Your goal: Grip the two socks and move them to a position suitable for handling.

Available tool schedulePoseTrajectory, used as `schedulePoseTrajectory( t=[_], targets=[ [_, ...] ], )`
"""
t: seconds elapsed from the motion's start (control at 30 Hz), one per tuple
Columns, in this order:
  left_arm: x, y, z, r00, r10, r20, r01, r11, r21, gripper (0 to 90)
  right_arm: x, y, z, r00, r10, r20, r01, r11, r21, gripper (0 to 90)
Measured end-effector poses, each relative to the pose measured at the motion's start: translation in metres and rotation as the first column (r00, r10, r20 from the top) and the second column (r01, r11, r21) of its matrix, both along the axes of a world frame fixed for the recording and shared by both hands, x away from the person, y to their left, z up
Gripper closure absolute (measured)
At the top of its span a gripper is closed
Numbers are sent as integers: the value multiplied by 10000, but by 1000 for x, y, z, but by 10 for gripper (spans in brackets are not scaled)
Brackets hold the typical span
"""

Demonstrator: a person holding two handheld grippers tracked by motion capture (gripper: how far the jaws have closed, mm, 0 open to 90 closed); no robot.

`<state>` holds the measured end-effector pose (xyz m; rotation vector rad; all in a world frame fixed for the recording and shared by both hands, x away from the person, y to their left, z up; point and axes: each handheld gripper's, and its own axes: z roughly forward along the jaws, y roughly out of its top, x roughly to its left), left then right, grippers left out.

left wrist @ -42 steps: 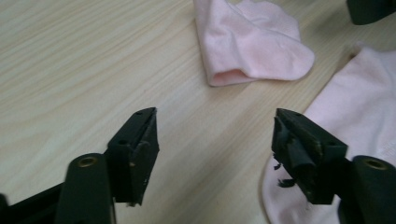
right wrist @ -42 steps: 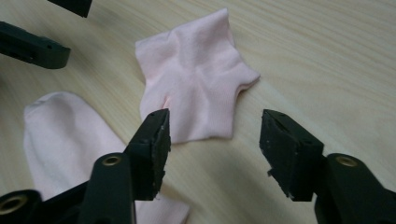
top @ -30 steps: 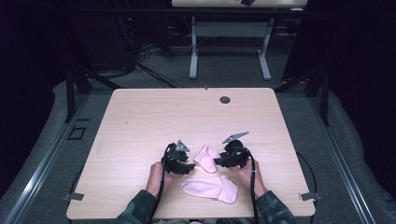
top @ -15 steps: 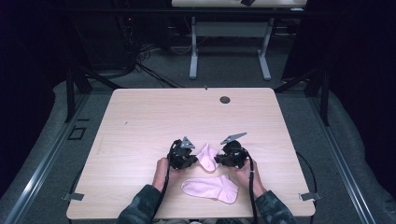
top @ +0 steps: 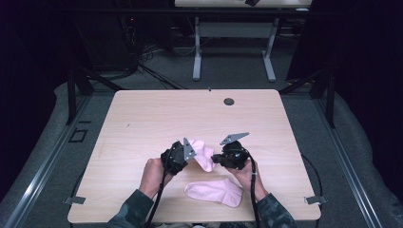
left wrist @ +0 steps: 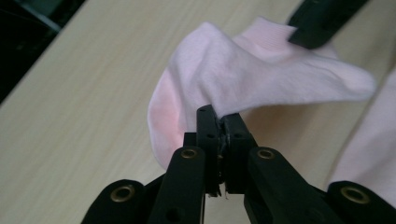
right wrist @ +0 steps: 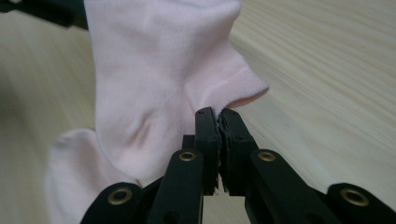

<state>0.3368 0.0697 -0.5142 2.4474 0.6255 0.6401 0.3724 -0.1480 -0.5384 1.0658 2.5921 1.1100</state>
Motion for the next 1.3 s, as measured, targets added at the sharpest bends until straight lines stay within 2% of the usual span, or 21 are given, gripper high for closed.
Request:
schedulePoseTrajectory(
  t=[0.07, 0.1, 0.13, 0.2, 0.23, 0.27, 0.33, 0.4, 0.43, 0.47, 0.5, 0.57, 0.6, 0.63, 0.67, 0.77, 0.83, 0.87, 0.9, 1.1, 1.3],
  targets=[
    [3, 0, -12, 9967, 34, -811, -47, 9998, -169, 721, 3, -6, -6, 9998, -102, -163, 96, 9993, -364, 859],
    [3, 0, -12, 9967, 34, -811, -47, 9998, -169, 645, 6, -9, -10, 9995, -27, -328, 11, 9988, -493, 845],
    [7, 6, -20, 9899, 247, -1395, -347, 9969, -703, 567, 7, -12, -14, 9993, -66, -379, 39, 9976, -696, 784],
    [12, 18, -20, 9839, 595, -1685, -826, 9876, -1335, 477, 8, -17, -19, 9989, -184, -433, 153, 9973, -724, 706],
    [15, 25, -19, 9808, 786, -1783, -1085, 9804, -1648, 439, 8, -19, -19, 9992, -230, -336, 207, 9976, -663, 660],
    [18, 31, -18, 9780, 1049, -1801, -1378, 9738, -1810, 407, 7, -22, -18, 9989, -276, -380, 251, 9975, -659, 610],
    [26, 40, -17, 9691, 1530, -1934, -1918, 9606, -2011, 389, 5, -26, -14, 9988, -394, -297, 376, 9974, -608, 597],
    [34, 45, -19, 9586, 1781, -2222, -2277, 9480, -2225, 381, 3, -28, -12, 9986, -489, -220, 476, 9973, -567, 582],
    [34, 45, -19, 9586, 1781, -2222, -2277, 9480, -2225, 380, 2, -27, -13, 9981, -547, -298, 531, 9972, -519, 579],
    [41, 45, -24, 9493, 2013, -2415, -2540, 9438, -2116, 382, 1, -25, -14, 9980, -544, -314, 527, 9972, -528, 578],
    [44, 43, -28, 9438, 1989, -2642, -2578, 9429, -2111, 390, 1, -24, -16, 9981, -515, -342, 491, 9964, -691, 579],
    [48, 40, -34, 9414, 1986, -2726, -2577, 9450, -2014, 424, 1, -19, -20, 9978, -523, -396, 492, 9961, -737, 608],
    [50, 38, -37, 9386, 1996, -2815, -2616, 9435, -2035, 447, 1, -18, -22, 9980, -514, -372, 482, 9955, -817, 629],
    [50, 38, -37, 9386, 1996, -2815, -2616, 9435, -2035, 483, 1, -16, -23, 9978, -538, -383, 501, 9946, -912, 667],
    [52, 35, -39, 9433, 1890, -2729, -2472, 9486, -1977, 565, 2, -15, -25, 9977, -534, -415, 494, 9944, -931, 694],
    [53, 30, -42, 9452, 1886, -2667, -2413, 9534, -1811, 740, 2, -15, -25, 9981, -499, -369, 460, 9938, -1007, 787],
    [54, 29, -43, 9436, 1882, -2725, -2421, 9534, -1799, 779, 2, -14, -25, 9983, -499, -314, 467, 9945, -941, 809],
    [55, 29, -45, 9424, 1860, -2779, -2389, 9560, -1701, 854, 2, -14, -25, 9983, -497, -303, 468, 9948, -906, 849],
    [55, 29, -45, 9413, 1880, -2803, -2403, 9565, -1656, 877, 1, -14, -25, 9982, -510, -302, 479, 9944, -941, 857],
    [52, 35, -43, 9363, 1898, -2954, -2525, 9486, -1907, 889, 0, -16, -25, 9986, -471, -239, 441, 9927, -1127, 867],
    [43, 37, -42, 9281, 1803, -3258, -2606, 9394, -2226, 888, 0, -25, -23, 9984, -499, -268, 460, 9904, -1306, 865]
  ],
)
